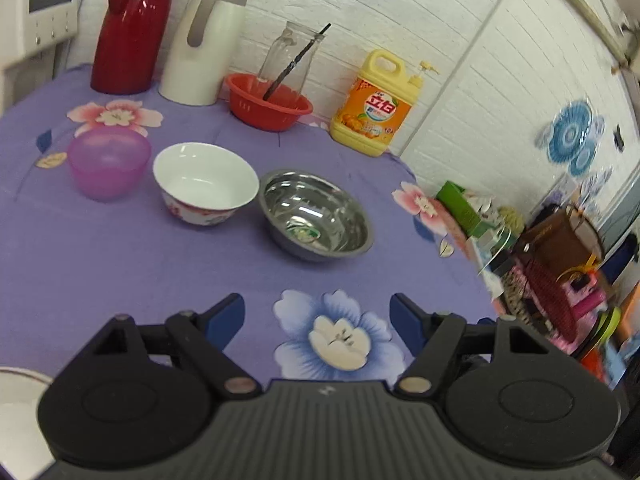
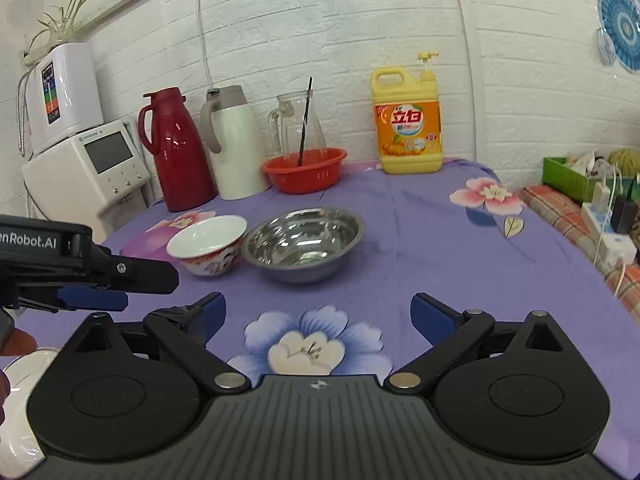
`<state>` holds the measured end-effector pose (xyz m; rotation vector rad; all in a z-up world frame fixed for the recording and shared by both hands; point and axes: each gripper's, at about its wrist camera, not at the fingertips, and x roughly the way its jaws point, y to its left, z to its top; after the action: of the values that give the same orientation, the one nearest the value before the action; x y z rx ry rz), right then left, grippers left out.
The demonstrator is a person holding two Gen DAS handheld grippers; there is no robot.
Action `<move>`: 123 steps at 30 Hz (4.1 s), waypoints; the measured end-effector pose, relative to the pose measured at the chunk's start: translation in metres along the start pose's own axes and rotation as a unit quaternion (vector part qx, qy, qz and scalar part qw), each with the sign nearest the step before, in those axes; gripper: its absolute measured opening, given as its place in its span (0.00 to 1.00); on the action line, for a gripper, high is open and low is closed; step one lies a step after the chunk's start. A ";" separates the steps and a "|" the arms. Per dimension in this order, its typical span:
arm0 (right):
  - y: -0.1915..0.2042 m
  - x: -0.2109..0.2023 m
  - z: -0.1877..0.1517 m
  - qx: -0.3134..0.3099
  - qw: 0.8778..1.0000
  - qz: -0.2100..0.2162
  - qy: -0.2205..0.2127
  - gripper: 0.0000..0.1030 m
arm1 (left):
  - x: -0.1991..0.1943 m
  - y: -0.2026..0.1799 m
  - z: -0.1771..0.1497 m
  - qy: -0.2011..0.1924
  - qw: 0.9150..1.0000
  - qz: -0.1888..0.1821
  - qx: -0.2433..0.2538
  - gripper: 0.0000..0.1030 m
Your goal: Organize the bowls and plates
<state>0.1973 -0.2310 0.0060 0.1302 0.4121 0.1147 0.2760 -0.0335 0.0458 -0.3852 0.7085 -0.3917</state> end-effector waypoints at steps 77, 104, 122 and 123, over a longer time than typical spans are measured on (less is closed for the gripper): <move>0.042 -0.016 -0.078 -0.038 0.989 0.060 0.131 1.00 | -0.023 0.011 -0.091 0.076 0.997 -0.032 0.001 0.74; 0.051 0.052 0.027 -0.091 0.989 0.065 0.095 1.00 | -0.002 0.093 0.050 -0.020 0.995 0.035 -0.088 0.76; 0.084 0.211 0.058 -0.113 0.972 0.093 0.182 1.00 | 0.048 0.142 0.095 0.015 0.988 0.059 -0.140 0.76; 0.087 0.216 0.057 -0.117 0.972 0.092 0.184 1.00 | 0.051 0.143 0.095 0.018 0.988 0.055 -0.146 0.76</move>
<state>0.4092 -0.1219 -0.0142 -0.0880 0.7538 0.3725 0.4070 0.0847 0.0178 -0.6149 0.8210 -0.1905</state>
